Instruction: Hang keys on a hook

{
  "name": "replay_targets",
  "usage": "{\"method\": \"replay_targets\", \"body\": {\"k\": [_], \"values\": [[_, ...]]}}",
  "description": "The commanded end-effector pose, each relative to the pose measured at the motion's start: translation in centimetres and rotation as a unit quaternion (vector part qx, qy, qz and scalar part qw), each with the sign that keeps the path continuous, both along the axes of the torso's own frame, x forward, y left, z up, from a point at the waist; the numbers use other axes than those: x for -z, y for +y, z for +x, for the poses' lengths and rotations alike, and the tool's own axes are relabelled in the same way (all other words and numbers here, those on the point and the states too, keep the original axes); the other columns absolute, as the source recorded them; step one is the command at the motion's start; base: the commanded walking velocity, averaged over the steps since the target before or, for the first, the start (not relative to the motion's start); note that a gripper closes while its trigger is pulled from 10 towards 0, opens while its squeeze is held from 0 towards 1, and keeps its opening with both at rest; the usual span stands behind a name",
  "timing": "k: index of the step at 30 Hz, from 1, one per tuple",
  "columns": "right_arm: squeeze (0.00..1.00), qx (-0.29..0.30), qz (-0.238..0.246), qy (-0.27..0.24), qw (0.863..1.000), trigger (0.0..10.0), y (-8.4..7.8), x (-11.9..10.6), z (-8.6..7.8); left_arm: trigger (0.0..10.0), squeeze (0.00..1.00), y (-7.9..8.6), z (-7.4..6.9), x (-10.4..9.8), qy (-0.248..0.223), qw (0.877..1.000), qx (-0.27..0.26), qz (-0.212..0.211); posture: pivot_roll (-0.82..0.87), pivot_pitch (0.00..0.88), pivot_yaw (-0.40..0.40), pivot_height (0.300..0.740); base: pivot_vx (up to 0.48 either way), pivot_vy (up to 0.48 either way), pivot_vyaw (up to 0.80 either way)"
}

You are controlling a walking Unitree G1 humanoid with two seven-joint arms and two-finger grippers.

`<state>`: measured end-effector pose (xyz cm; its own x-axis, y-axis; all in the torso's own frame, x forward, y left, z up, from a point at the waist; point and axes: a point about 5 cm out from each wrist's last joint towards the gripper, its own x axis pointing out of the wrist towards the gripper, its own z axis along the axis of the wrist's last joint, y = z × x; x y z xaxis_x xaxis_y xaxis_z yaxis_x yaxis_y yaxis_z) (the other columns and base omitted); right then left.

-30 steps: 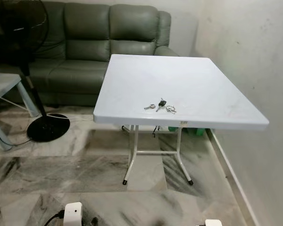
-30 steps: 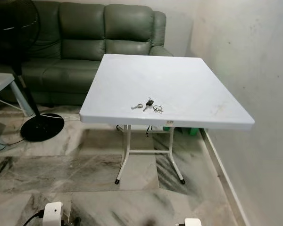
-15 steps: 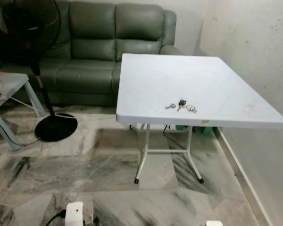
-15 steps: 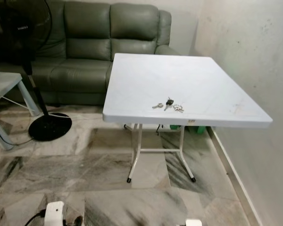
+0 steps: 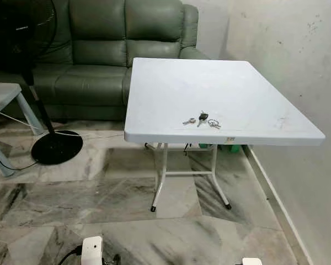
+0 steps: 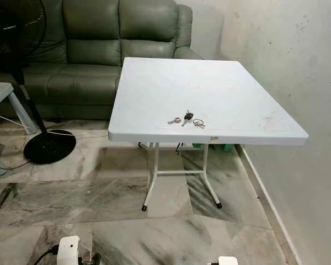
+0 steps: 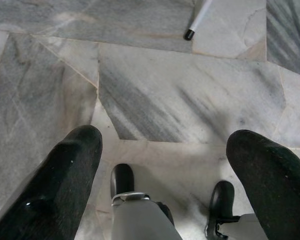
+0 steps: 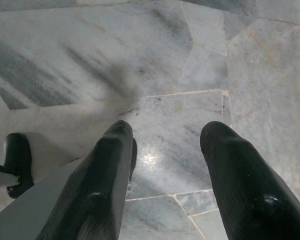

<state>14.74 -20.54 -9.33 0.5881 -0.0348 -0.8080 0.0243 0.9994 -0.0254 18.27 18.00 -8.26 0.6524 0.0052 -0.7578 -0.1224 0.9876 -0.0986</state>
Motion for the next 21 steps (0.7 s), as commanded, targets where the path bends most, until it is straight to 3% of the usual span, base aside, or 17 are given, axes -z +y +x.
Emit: {"method": "replay_targets", "body": {"k": [1, 9, 21], "values": [[0.0, 0.001, -0.011, 0.002, 1.0, 10.0, -0.5, -0.1, 0.2, 10.0, 0.0, -0.1, 0.1, 0.0, 0.0, 1.0, 0.005, 0.006, 0.0, 0.0, -0.061, 0.74, 0.0, 0.0, 0.0], [0.0, -0.033, -0.049, 0.084, 0.995, 10.0, -0.5, 0.9, -1.9, 10.0, 0.0, -0.1, -0.2, 0.1, 0.004, 0.998, 0.038, 0.043, 0.0, 0.0, -0.062, 0.74, 0.0, 0.0, 0.0], [0.0, -0.034, -0.047, 0.09, 0.994, 10.0, -0.5, 1.0, -2.2, 10.0, 0.0, -0.4, -0.7, 0.4, 0.016, 0.998, 0.047, 0.037, 0.0, 0.0, -0.061, 0.74, 0.0, 0.0, 0.0]]}}
